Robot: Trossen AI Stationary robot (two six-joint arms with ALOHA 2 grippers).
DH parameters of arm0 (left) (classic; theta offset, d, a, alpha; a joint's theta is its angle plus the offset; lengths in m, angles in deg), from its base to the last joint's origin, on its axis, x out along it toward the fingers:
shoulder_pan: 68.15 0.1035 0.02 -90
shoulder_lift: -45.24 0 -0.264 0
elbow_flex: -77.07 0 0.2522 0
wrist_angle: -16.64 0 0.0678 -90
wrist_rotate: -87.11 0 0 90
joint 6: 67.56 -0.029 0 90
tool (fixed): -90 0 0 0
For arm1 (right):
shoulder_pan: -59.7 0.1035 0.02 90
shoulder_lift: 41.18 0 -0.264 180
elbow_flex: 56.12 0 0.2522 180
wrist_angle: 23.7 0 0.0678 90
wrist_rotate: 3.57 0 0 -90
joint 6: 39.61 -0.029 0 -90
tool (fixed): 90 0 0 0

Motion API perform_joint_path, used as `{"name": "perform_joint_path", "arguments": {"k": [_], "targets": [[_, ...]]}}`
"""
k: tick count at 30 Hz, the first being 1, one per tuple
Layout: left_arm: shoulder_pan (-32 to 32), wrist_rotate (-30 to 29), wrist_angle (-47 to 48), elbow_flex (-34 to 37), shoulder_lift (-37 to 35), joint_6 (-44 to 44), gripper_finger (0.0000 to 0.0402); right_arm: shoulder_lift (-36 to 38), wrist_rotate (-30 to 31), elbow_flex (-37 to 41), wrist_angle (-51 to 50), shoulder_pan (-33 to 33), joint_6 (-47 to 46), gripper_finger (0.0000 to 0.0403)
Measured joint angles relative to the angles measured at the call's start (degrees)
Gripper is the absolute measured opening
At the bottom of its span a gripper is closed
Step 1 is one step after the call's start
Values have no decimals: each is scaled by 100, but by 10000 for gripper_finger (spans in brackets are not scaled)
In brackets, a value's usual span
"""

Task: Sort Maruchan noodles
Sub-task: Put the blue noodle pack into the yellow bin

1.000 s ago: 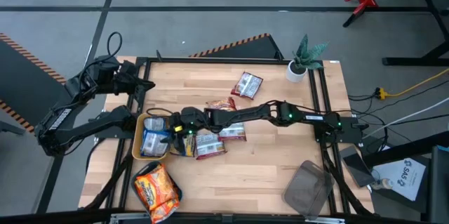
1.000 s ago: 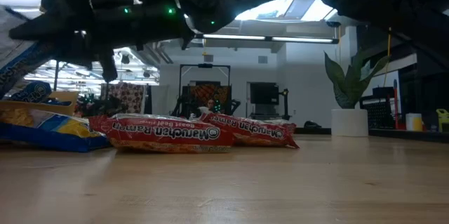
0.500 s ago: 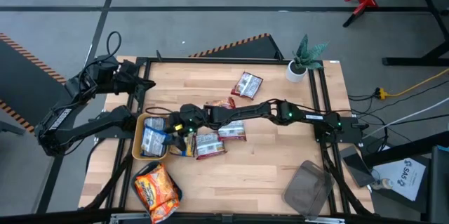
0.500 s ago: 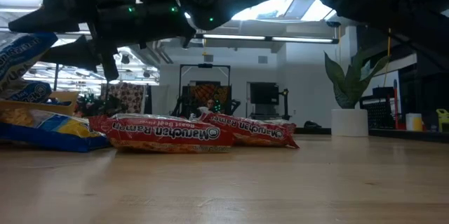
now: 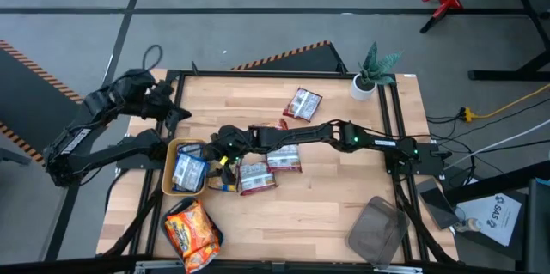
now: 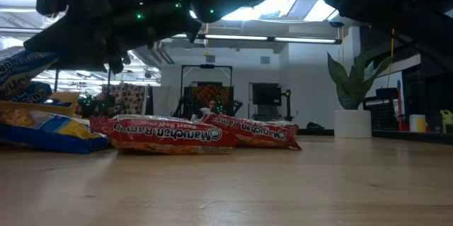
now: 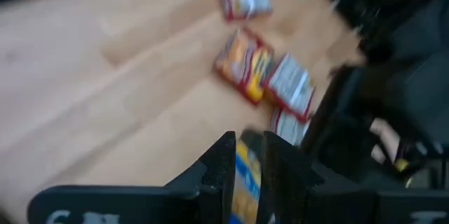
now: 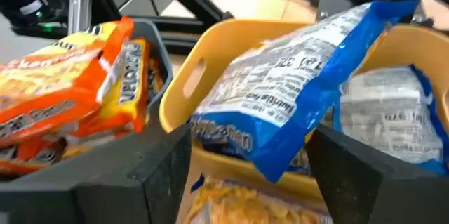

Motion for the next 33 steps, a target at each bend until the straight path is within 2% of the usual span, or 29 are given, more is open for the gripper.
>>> {"name": "perform_joint_path", "arguments": {"k": [4,9,13,24,28,33], "targets": [[-185,-51,428,0,256,43,66,165,5,0,-276,-51,287,273],[-433,-2,452,0,475,58,66,331,129,-16,-307,-111,676,272],[-650,-157,642,0,615,125,66,501,186,6,-1151,-213,506,264],[-1276,-201,1157,2,991,357,66,1616,246,2,-2763,-849,931,252],[-1618,-867,1087,2,1196,578,52,1891,231,-6,-3165,-1092,925,252],[-2055,-1779,966,2,1502,741,6,2000,232,-4,-3732,-1360,1116,252]]}}
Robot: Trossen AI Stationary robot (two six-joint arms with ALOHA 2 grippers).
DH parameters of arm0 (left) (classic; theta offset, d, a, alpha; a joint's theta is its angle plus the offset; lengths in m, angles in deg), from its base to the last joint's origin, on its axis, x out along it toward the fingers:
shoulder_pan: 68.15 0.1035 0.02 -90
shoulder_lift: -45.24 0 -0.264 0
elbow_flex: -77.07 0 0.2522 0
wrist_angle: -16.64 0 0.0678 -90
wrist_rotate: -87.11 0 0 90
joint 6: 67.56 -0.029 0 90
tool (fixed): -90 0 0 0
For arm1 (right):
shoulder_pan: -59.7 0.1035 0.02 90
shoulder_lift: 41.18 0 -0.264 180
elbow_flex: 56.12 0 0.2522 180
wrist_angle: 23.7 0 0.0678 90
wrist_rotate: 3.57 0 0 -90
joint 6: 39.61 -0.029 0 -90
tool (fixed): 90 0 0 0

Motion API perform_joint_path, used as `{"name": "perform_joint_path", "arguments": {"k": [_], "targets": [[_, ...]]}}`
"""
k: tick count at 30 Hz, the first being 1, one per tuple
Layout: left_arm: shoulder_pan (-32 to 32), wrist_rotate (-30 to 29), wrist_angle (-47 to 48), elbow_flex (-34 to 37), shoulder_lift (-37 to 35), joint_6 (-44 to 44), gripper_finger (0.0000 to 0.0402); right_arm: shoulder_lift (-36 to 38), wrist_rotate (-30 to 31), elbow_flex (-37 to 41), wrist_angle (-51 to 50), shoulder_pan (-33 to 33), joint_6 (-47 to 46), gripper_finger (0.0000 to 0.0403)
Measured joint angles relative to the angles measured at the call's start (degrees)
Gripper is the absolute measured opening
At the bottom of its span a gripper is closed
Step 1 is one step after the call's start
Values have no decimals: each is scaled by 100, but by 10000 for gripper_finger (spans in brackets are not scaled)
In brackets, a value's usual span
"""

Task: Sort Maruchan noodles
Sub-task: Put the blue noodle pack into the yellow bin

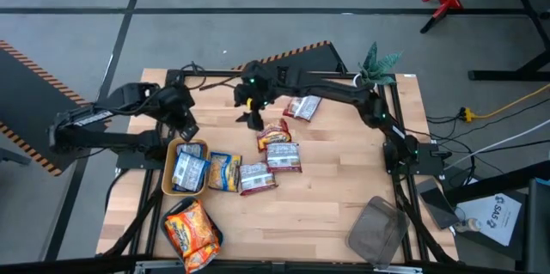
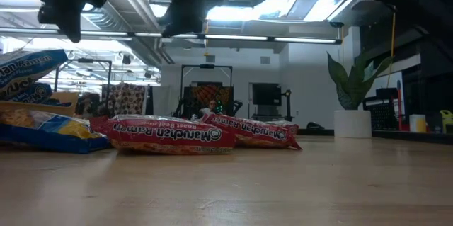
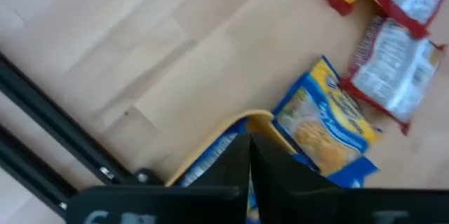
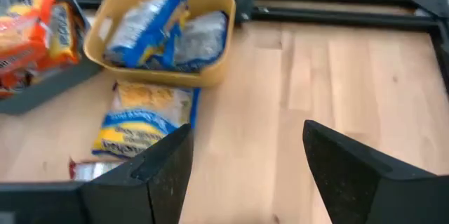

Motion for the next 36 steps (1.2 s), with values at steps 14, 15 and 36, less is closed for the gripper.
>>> {"name": "perform_joint_path", "arguments": {"k": [14,15,36], "targets": [[-869,-84,-1128,1260,394,1066,1,69,-433,96,-959,-694,546,252],[-898,-141,-1119,1352,340,1132,1,69,-464,96,-994,-759,566,252],[-1167,998,-2133,3164,256,1806,0,65,-952,96,-1087,-1207,569,252]]}}
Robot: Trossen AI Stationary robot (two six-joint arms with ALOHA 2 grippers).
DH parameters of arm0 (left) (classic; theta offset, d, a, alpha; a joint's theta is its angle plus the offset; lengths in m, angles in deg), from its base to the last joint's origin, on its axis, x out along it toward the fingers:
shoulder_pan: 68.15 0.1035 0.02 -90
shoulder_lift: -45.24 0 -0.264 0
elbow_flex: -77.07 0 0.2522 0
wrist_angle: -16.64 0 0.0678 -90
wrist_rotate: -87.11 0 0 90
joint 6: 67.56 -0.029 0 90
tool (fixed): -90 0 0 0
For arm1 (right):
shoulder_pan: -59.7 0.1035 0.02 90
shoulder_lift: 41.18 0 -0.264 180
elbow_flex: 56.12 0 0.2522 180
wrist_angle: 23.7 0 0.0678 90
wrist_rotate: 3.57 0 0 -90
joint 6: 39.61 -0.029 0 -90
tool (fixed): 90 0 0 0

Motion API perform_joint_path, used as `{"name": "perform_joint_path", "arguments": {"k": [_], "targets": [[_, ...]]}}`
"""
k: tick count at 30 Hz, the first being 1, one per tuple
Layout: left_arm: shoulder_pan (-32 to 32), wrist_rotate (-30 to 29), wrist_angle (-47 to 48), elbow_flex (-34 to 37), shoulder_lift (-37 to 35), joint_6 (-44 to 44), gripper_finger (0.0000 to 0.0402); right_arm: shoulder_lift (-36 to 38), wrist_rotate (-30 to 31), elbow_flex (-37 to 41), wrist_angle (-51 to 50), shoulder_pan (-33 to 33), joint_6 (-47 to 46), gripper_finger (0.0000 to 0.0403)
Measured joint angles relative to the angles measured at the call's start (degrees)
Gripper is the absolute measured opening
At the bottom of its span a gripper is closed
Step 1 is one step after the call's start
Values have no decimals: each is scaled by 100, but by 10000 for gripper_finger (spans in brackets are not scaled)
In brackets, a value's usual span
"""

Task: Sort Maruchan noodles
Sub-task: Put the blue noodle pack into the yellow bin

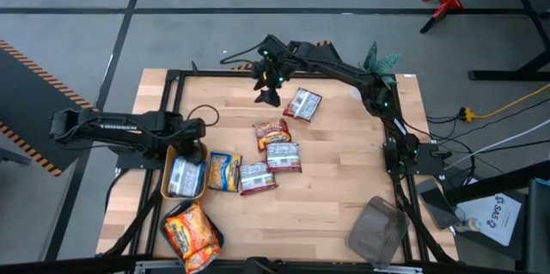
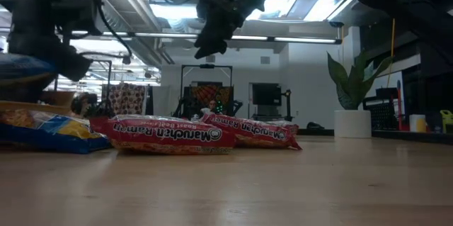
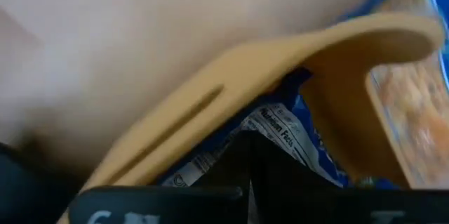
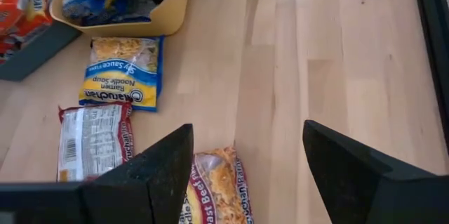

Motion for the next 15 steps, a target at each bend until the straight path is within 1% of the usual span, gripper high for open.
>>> {"name": "perform_joint_path", "arguments": {"k": [2,5,9,12,15], "targets": [[-1,305,73,-55,-12,8,0,-1,4,0,20,1,1,252],[36,470,235,-297,-120,17,0,-2,4,0,20,2,1,252],[56,491,429,-494,-251,19,0,-2,-61,0,20,2,18,252],[58,466,424,-628,-345,122,0,-2,-316,0,16,2,136,252],[57,146,468,-938,-455,153,0,-2,-454,0,52,52,151,252]]}}
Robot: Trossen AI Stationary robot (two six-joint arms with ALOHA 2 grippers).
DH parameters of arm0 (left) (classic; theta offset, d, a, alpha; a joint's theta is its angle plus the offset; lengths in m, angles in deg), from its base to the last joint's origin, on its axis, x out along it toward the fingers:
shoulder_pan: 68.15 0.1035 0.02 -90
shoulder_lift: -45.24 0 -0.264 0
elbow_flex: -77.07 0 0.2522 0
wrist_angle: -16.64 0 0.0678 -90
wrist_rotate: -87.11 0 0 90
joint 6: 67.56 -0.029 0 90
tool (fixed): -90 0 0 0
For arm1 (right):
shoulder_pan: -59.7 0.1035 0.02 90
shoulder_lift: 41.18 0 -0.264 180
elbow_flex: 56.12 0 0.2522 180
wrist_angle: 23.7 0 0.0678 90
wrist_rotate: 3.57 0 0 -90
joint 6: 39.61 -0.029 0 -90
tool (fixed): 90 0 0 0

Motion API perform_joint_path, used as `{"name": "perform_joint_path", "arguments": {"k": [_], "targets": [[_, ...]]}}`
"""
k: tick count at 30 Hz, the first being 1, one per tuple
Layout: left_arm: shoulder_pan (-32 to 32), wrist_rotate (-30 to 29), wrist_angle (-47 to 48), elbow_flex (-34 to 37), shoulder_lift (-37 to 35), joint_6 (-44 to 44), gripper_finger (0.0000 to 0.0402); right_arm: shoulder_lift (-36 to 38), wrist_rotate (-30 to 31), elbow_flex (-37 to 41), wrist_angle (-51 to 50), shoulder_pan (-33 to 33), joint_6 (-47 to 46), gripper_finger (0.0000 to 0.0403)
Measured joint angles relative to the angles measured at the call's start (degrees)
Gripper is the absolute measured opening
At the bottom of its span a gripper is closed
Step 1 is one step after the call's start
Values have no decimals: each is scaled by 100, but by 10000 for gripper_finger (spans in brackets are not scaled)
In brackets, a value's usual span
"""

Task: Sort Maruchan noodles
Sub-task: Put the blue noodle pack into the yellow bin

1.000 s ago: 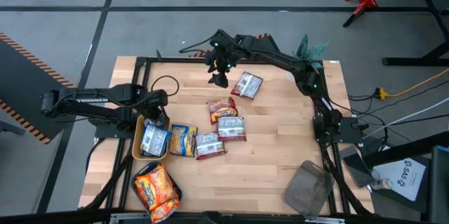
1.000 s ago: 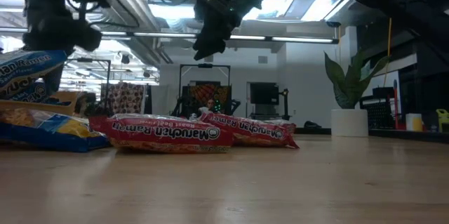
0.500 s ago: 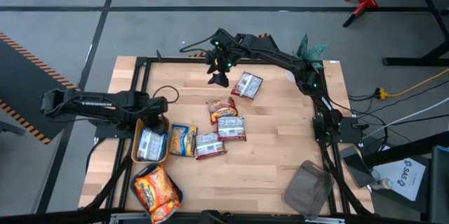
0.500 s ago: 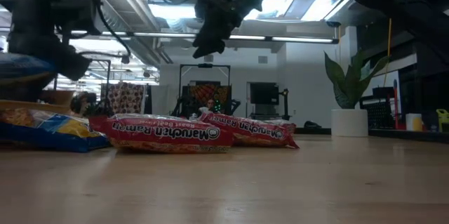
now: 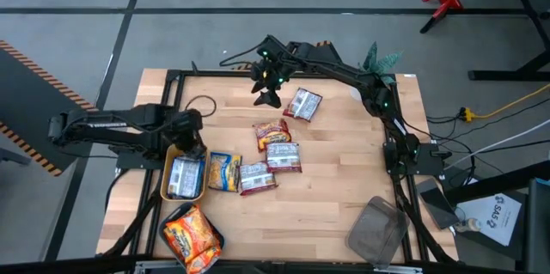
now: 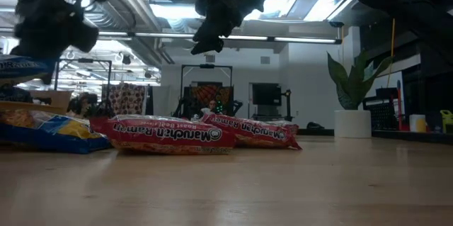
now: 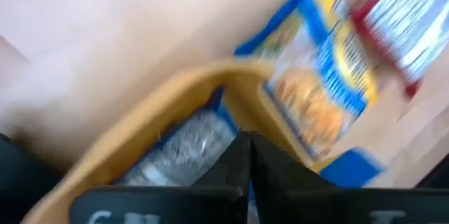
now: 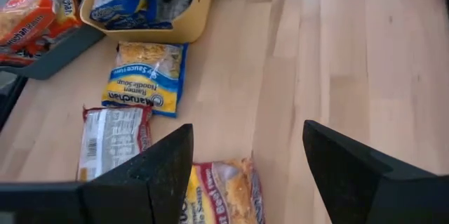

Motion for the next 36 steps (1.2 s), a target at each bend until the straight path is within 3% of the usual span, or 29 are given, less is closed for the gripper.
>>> {"name": "perform_joint_path", "arguments": {"k": [3,9,16,21,24,28,36], "targets": [[1,-505,87,-441,-103,-29,0,-85,-4,-10,332,133,126,252],[1,-1262,356,-1370,-278,-316,4,-511,-595,-5,1017,648,-303,252],[-1,-1114,339,-1925,-540,-786,52,-1350,-196,4,2120,1232,-697,261],[1,-1081,332,-2051,-736,-798,87,-1730,135,2,2979,1262,-1738,313],[1,-1073,348,-2051,-862,-794,98,-1882,27,2,3009,1297,-2085,342],[1,-1061,348,-2051,-954,-756,100,-2063,38,2,3007,1628,-2107,350],[1,-1195,348,-2049,-976,-758,101,-2253,961,0,3048,1949,-2075,351]]}}
